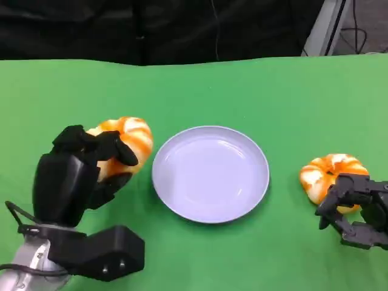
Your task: Grasp the bread from the table and place it into the plate.
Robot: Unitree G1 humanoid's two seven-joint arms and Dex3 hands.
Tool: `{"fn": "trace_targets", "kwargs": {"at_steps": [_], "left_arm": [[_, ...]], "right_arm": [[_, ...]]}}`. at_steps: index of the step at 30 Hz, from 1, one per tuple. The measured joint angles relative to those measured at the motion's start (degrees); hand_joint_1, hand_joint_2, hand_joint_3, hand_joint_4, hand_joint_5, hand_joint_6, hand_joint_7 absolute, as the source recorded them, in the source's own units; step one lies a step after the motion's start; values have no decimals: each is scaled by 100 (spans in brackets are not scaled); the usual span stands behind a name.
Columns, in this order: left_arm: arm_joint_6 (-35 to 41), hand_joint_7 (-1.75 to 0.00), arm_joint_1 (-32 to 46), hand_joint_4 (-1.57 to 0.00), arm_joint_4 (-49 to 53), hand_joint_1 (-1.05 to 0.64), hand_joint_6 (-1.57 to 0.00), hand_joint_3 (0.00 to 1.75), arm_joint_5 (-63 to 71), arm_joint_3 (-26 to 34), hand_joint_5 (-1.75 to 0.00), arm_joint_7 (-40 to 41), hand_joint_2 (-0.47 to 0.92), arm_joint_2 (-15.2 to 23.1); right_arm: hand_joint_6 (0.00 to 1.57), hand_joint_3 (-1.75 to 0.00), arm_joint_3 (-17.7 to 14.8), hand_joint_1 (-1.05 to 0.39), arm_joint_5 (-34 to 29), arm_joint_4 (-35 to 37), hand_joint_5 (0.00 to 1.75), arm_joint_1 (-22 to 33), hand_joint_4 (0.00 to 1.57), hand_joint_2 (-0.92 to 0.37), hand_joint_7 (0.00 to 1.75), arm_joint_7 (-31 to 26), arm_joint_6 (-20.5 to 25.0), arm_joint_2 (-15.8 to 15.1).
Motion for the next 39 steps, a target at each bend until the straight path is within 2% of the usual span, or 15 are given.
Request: {"fn": "trace_targets", "kwargs": {"at_steps": [11,18,22,29,39], "left_arm": [[29,-141,15,-65,-232,-5,-69,41,211,-178,-168,-15,89,-202],[-6,-132,-213,-67,-199,-7,-74,47,262,-374,-164,-60,85,-337],[-46,-129,-365,-70,19,-8,-79,49,311,-505,-163,-83,83,-419],[-301,-137,-754,-63,542,-8,-74,60,388,-691,-174,-74,79,-526],[-481,-139,-1098,-63,1138,-5,-74,59,416,-822,-174,-72,78,-725]], "right_arm": [[90,-83,0,10,7,0,143,0,86,-70,105,11,8,10],[90,-85,6,10,-12,0,143,0,86,-70,105,-14,-6,12],[90,-83,6,10,0,-3,143,3,86,-71,105,-1,-5,25],[91,-84,11,10,-2,-7,142,6,86,-70,104,-10,-9,35],[92,-86,27,11,-54,-19,140,8,87,-69,103,-134,-93,39]]}}
